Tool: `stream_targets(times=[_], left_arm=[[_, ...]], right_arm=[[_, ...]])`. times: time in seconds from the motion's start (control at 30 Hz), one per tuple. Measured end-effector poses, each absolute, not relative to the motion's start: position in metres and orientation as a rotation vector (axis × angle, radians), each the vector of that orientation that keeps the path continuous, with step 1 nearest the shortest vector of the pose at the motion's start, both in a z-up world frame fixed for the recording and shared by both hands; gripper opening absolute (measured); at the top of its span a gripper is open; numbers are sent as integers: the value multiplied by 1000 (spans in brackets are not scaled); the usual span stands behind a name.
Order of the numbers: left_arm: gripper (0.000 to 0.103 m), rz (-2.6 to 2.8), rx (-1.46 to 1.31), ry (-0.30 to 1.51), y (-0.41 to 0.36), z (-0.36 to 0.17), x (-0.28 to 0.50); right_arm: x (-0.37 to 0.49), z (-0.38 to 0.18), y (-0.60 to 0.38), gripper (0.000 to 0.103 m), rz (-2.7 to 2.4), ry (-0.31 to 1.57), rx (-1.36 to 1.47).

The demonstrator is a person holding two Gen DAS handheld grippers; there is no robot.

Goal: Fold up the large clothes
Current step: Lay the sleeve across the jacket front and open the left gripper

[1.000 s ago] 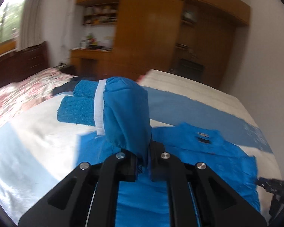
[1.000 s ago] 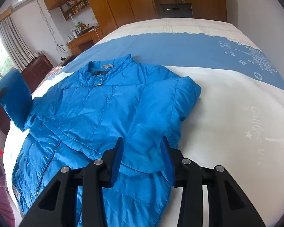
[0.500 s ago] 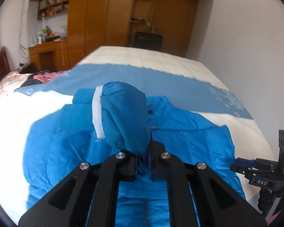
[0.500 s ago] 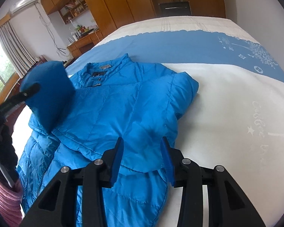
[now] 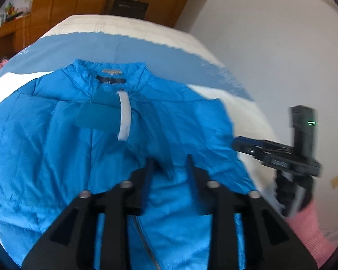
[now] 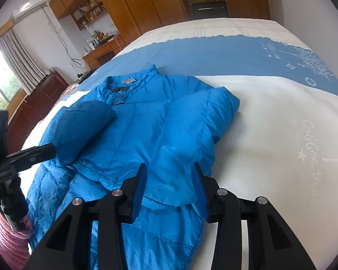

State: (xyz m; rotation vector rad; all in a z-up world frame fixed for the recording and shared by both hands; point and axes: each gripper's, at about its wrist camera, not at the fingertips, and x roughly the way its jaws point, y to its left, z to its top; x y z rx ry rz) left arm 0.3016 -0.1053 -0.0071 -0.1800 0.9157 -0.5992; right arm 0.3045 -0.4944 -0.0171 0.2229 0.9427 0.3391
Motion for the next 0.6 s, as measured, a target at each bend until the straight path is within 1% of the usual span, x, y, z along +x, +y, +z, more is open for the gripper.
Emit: stream_targets(times=[0.07,0.17,0.23,0.3,0.33,0.37,0.4,0.43,0.5,0.6], left_arm=[[50,-619,-234,863,-82,1,291],[51,-514,-219,804,-53,13,287],[51,-332,-144,796,-38,11,294],[50,-134,-83,816,-22,1,308],[50,-42,-61,829,-13,-6,316],[49,3,-59,847,-6,-13,322],[49,26,-77,877,1,-22,329],[49,20,-103,905,7,-31,335],[49,-2,-154,941,14,-49,343],[49,-19,-170,937,13,-58,343]], right_arm=[[305,-13,-491,41,348,942,221],[307,-5,-479,43,374,941,219],[310,1,-466,49,398,946,216],[312,9,-444,49,413,953,182],[314,14,-431,52,423,952,156],[315,17,-420,55,436,950,138],[316,19,-409,64,448,951,120],[318,22,-393,67,459,949,96],[322,21,-370,67,477,951,52],[328,13,-334,67,480,975,-19]])
